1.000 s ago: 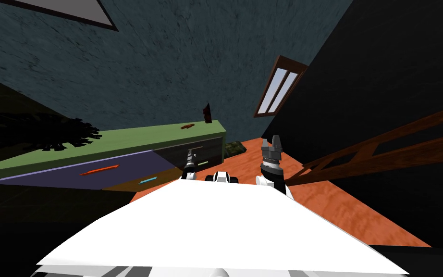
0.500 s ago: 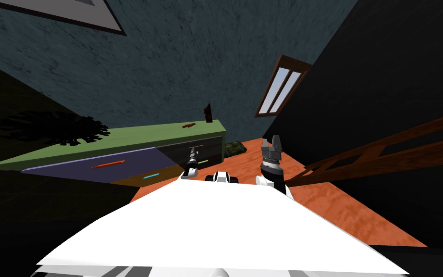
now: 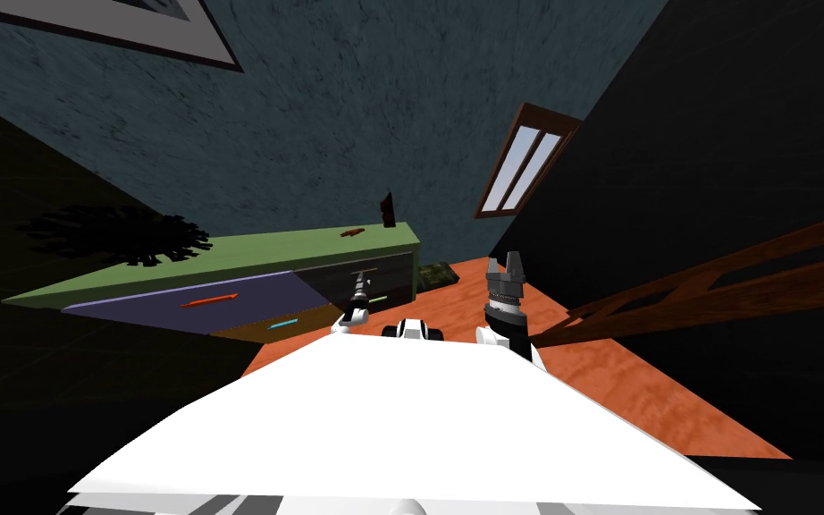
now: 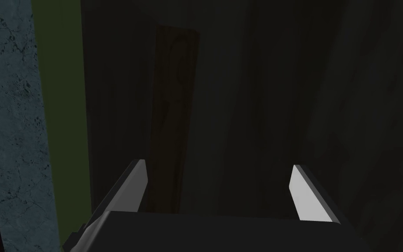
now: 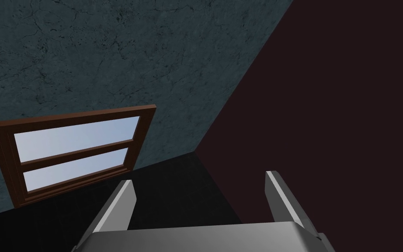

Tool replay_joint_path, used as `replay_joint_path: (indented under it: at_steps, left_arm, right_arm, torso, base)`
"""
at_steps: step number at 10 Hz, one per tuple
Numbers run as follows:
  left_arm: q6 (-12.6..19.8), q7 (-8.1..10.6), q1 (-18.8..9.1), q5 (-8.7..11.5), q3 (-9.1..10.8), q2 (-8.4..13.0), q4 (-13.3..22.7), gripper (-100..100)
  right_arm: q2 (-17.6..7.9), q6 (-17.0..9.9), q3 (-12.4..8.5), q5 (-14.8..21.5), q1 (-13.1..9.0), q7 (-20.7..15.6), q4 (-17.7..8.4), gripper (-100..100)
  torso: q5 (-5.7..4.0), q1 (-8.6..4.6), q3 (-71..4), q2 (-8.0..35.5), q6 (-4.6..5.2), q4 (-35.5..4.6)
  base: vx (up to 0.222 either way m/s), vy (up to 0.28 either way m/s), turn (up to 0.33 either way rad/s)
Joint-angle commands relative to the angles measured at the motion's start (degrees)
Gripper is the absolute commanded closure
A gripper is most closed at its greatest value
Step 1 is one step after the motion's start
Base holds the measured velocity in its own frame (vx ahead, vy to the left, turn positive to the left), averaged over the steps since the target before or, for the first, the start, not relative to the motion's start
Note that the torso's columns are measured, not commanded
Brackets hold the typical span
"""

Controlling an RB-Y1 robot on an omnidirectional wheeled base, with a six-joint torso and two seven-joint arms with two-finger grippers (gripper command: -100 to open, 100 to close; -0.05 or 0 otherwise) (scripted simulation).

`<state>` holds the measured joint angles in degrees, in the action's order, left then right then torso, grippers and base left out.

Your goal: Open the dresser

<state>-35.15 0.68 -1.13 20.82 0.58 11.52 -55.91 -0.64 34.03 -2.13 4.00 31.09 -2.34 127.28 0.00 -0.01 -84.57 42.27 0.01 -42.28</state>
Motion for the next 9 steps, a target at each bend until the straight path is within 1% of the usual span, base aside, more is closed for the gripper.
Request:
replay_joint_path:
  at_steps: [1,2,3,4,5,6,7,8,9]
  left_arm:
    - [-1.67,-0.06,-3.04,2.99,-3.02,2.81,4.14,-100]
    - [-1.67,-0.06,-4.42,3.77,-3.02,2.81,5.39,-100]
    - [-1.67,-0.06,-4.74,3.77,-3.02,2.81,7.49,-100]
    - [-3.09,-0.11,-7.04,6.41,-5.78,5.51,9.12,-100]
    - [-3.09,-0.11,-8.35,7.37,-5.87,5.55,10.21,-100]
    - [-3.09,-0.11,-9.19,7.37,-5.87,5.55,11.72,-100]
    - [-3.09,-0.11,-9.19,7.37,-5.87,5.55,13.54,-100]
    - [-3.09,-0.11,-9.19,7.37,-5.87,5.55,13.60,-100]
    - [-4.51,-0.15,-11.92,10.24,-8.63,8.28,15.45,-100]
  right_arm:
    - [0.00,0.00,0.00,0.00,0.00,0.00,0.00,0]
    - [0.00,0.00,0.00,0.00,0.00,0.00,0.00,0]
    - [0.00,0.00,0.00,0.00,0.00,0.00,0.00,0]
    - [0.00,0.00,0.00,0.00,0.00,0.00,0.00,0]
    - [0.00,0.00,0.00,0.00,0.00,0.00,0.00,0]
    - [0.00,0.00,0.00,0.00,0.00,0.00,0.00,0]
    - [0.00,0.00,0.00,0.00,0.00,0.00,0.00,0]
    - [0.00,0.00,0.00,0.00,0.00,0.00,0.00,0]
    - [0.00,0.00,0.00,0.00,0.00,0.00,0.00,0]
  torso:
    - [0.02,0.07,-0.03,-0.04,-0.02,0.02]
    - [-0.01,0.01,0.00,0.03,-0.03,-0.02]
    - [-0.03,-0.04,0.03,0.05,0.03,-0.05]
    - [-0.01,0.01,-0.01,-0.02,0.03,-0.01]
    - [-0.07,-0.01,0.00,0.02,-0.05,-0.08]
    - [-0.06,0.00,0.00,0.01,-0.01,-0.08]
    - [0.00,0.08,-0.03,-0.04,-0.01,-0.02]
    - [0.03,0.12,-0.04,-0.06,-0.02,0.01]
    - [0.09,0.16,-0.06,-0.10,-0.05,0.10]
  base:
    - [-0.031,-0.030,0.103]
    - [-0.043,-0.044,0.061]
    - [-0.023,-0.024,-0.016]
    - [-0.043,-0.046,0.072]
    - [-0.040,-0.048,0.057]
    - [-0.015,-0.018,-0.005]
    - [-0.002,0.000,-0.010]
    - [0.003,0.007,-0.004]
    - [-0.040,-0.030,0.083]
